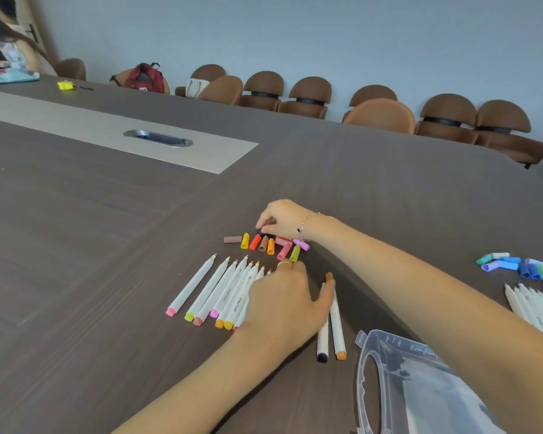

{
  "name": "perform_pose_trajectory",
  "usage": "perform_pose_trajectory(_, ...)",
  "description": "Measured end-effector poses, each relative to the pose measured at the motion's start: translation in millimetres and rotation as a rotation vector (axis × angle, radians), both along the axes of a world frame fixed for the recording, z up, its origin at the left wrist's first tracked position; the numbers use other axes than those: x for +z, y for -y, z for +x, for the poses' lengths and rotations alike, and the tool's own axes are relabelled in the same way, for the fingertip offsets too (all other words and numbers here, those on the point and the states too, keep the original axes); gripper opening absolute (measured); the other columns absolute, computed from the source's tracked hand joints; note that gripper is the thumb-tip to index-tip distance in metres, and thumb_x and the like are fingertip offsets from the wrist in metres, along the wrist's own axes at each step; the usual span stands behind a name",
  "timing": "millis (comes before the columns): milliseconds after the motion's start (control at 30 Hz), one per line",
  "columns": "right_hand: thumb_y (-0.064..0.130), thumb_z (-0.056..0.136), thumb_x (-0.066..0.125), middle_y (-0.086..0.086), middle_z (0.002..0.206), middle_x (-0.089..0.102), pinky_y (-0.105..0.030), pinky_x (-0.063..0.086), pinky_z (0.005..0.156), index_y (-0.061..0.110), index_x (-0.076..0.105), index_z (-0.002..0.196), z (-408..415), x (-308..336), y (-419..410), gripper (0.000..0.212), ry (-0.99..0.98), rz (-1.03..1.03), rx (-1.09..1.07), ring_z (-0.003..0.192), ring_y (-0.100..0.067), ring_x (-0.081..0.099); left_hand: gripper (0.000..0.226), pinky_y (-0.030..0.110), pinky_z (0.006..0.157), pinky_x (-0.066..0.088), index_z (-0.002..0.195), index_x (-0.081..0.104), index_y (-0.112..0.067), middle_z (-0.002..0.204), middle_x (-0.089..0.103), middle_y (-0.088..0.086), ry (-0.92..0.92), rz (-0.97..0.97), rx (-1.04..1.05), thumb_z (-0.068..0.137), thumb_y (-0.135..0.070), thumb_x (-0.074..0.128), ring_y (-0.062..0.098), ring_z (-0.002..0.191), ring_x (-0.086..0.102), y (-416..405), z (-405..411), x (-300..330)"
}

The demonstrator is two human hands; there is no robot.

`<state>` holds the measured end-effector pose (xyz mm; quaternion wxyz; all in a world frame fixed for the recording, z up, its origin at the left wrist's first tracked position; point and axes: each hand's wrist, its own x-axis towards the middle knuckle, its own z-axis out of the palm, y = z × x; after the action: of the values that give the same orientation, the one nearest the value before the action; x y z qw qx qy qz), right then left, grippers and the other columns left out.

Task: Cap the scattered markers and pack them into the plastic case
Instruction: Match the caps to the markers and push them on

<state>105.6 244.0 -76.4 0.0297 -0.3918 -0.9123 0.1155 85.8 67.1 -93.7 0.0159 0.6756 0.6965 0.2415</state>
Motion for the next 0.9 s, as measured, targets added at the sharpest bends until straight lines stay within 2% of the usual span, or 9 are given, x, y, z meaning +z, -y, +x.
perform_pose_trajectory(67, 0.018, 0.094, 0.055, -0.007, 0.120, 0.063, -0.029, 0.050, 0.090, 0.011, 0.066, 0.118, -3.0, -5.2, -4.0, 0.028, 0.016, 0.004, 0.009, 0.104, -0.019, 0.061, 0.037, 0.018, 0.048, 0.026, 0.082, 0.042, -0.022, 0.078, 0.042, -0.006, -0.029, -0.073, -0.044, 0.089, -0.058, 0.041, 0.012, 0.064, 0.044, 1.8, 3.6, -3.0)
perform_pose_trajectory(200, 0.019, 0.092, 0.058, -0.007, 0.112, 0.066, -0.028, 0.051, 0.086, 0.011, 0.066, 0.115, 0.9, -7.6, -4.8, 0.026, -0.067, 0.011, -0.040, 0.100, -0.017, 0.062, 0.026, 0.020, 0.054, 0.033, 0.086, 0.043, -0.021, 0.083, 0.044, -0.004, -0.054, -0.148, -0.065, 0.090, -0.047, 0.047, 0.012, 0.071, 0.047, 0.1, 4.5, -7.4)
perform_pose_trajectory(333, 0.020, 0.094, 0.055, -0.001, 0.107, 0.064, -0.020, 0.049, 0.077, 0.015, 0.061, 0.116, 21.7, 8.7, 11.7, 0.023, -0.427, -0.099, -0.203, 0.093, -0.009, 0.060, 0.015, 0.018, 0.050, 0.032, 0.085, 0.048, -0.018, 0.069, 0.038, -0.004, -0.002, -0.219, -0.008, 0.089, -0.032, 0.050, 0.014, 0.069, 0.049, -2.6, 7.9, -9.0)
perform_pose_trajectory(433, 0.015, 0.095, 0.053, 0.000, 0.099, 0.065, -0.017, 0.055, 0.070, 0.019, 0.057, 0.119, 53.4, 24.4, 34.9, 0.025, -0.684, -0.368, -0.293, 0.085, -0.009, 0.066, 0.015, 0.019, 0.046, 0.027, 0.080, 0.047, -0.014, 0.065, 0.035, -0.003, 0.039, -0.187, 0.033, 0.086, -0.027, 0.050, 0.016, 0.064, 0.046, -6.4, 10.9, -8.6)
perform_pose_trajectory(600, 0.014, 0.096, 0.053, -0.010, 0.105, 0.067, -0.029, 0.058, 0.076, 0.013, 0.062, 0.116, 111.4, 28.9, 64.9, 0.022, -1.034, -0.747, -0.436, 0.091, -0.023, 0.071, 0.025, 0.021, 0.047, 0.029, 0.072, 0.043, -0.013, 0.063, 0.041, 0.000, 0.287, -0.073, 0.018, 0.092, -0.027, 0.048, 0.012, 0.052, 0.038, -10.9, -8.8, -2.8)
perform_pose_trajectory(667, 0.012, 0.095, 0.054, -0.013, 0.106, 0.066, -0.035, 0.058, 0.080, 0.010, 0.062, 0.116, 123.8, 27.9, 70.5, 0.022, -1.118, -0.841, -0.501, 0.095, -0.029, 0.069, 0.025, 0.017, 0.048, 0.031, 0.076, 0.042, -0.016, 0.064, 0.050, -0.002, 0.474, -0.156, -0.041, 0.098, -0.027, 0.041, 0.009, 0.051, 0.042, -9.0, -15.2, 1.6)
perform_pose_trajectory(733, 0.009, 0.095, 0.054, -0.015, 0.104, 0.066, -0.036, 0.059, 0.077, 0.006, 0.060, 0.116, 126.9, 26.8, 76.2, 0.022, -1.206, -0.918, -0.540, 0.096, -0.032, 0.069, 0.019, 0.015, 0.055, 0.038, 0.091, 0.044, -0.019, 0.073, 0.064, -0.006, 0.605, -0.292, -0.133, 0.101, -0.030, 0.033, 0.005, 0.057, 0.053, -6.9, -16.1, 7.4)
perform_pose_trajectory(800, 0.006, 0.094, 0.053, -0.016, 0.105, 0.066, -0.033, 0.059, 0.074, 0.006, 0.060, 0.116, 124.4, 26.1, 82.5, 0.022, -1.260, -0.951, -0.573, 0.094, -0.030, 0.069, 0.017, 0.015, 0.061, 0.043, 0.099, 0.044, -0.021, 0.073, 0.066, -0.008, 0.639, -0.380, -0.202, 0.102, -0.032, 0.031, 0.003, 0.059, 0.058, -6.3, -13.9, 8.8)
perform_pose_trajectory(900, 0.007, 0.094, 0.054, -0.015, 0.105, 0.067, -0.030, 0.058, 0.072, 0.008, 0.061, 0.114, 119.2, 22.7, 91.1, 0.022, -1.253, -0.939, -0.589, 0.091, -0.025, 0.070, 0.017, 0.017, 0.066, 0.048, 0.102, 0.045, -0.021, 0.067, 0.064, -0.009, 0.618, -0.405, -0.233, 0.101, -0.034, 0.033, 0.002, 0.055, 0.058, -6.8, -10.4, 5.1)
